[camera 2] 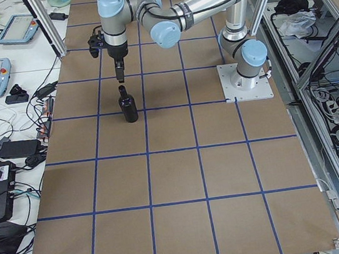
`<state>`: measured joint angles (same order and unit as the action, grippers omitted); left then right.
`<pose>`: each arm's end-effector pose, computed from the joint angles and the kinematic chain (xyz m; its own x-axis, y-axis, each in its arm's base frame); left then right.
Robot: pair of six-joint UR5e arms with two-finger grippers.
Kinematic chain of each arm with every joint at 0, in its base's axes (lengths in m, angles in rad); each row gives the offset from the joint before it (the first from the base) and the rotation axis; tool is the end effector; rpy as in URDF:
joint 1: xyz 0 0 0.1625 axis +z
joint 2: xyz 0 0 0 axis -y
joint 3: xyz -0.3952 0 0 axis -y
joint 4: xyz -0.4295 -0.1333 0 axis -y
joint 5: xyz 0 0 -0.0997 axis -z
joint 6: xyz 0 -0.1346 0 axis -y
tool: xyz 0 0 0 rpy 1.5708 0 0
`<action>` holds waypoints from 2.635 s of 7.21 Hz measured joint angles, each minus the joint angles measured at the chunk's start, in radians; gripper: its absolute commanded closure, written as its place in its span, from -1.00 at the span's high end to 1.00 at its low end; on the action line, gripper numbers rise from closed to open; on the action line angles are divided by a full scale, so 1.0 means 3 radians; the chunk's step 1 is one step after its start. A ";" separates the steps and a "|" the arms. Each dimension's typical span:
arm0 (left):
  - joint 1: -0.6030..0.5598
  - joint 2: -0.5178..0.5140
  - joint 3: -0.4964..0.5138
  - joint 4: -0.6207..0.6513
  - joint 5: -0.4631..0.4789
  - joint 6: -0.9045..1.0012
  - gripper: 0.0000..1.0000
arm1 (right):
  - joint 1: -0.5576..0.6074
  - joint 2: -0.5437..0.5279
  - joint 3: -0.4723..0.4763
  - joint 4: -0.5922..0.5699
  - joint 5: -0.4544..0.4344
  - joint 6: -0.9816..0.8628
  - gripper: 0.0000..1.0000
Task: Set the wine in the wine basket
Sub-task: 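Lower the left gripper and close it on the bottle neck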
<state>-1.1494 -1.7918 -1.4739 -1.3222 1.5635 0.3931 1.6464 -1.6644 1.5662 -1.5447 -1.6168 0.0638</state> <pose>0.1345 -0.6284 0.3737 -0.9987 -0.0302 -0.0409 -0.0252 0.9928 -0.1175 0.1645 -0.4886 0.4712 -0.9991 -0.0086 0.0412 -0.0117 0.9971 -0.0748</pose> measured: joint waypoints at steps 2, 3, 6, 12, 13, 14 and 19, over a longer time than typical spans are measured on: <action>0.0005 -0.0167 0.0003 0.0180 0.0028 0.0039 1.00 | -0.0001 0.0000 0.0000 0.0000 0.0000 0.0002 1.00; 0.0006 -0.0227 0.0004 0.0203 0.0031 0.0050 0.91 | -0.0001 0.0000 0.0000 0.0000 0.0000 0.0002 1.00; 0.0007 -0.0329 0.0000 0.0207 0.0034 0.0057 0.78 | -0.0001 0.0000 0.0000 -0.0003 0.0000 0.0000 1.00; 0.0023 -0.0361 -0.0016 -0.0014 0.0098 0.0052 0.12 | -0.0001 0.0000 0.0000 -0.0005 0.0000 -0.0002 1.00; 0.0035 -0.0361 -0.0016 -0.0036 0.0100 0.0053 -0.04 | -0.0005 0.0001 0.0000 -0.0006 -0.0001 -0.0005 1.00; 0.0039 -0.0363 -0.0015 -0.0042 0.0100 0.0053 -0.80 | -0.0008 0.0003 0.0000 -0.0010 -0.0003 -0.0012 1.00; 0.0028 -0.0311 -0.0002 -0.0023 0.0029 0.0031 -1.00 | -0.0012 0.0000 0.0000 -0.0010 0.0003 -0.0014 1.00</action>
<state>-1.1408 -1.8852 -1.4745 -1.3292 1.5721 0.4023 1.6429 -1.6643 1.5662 -1.5477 -1.6160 0.0596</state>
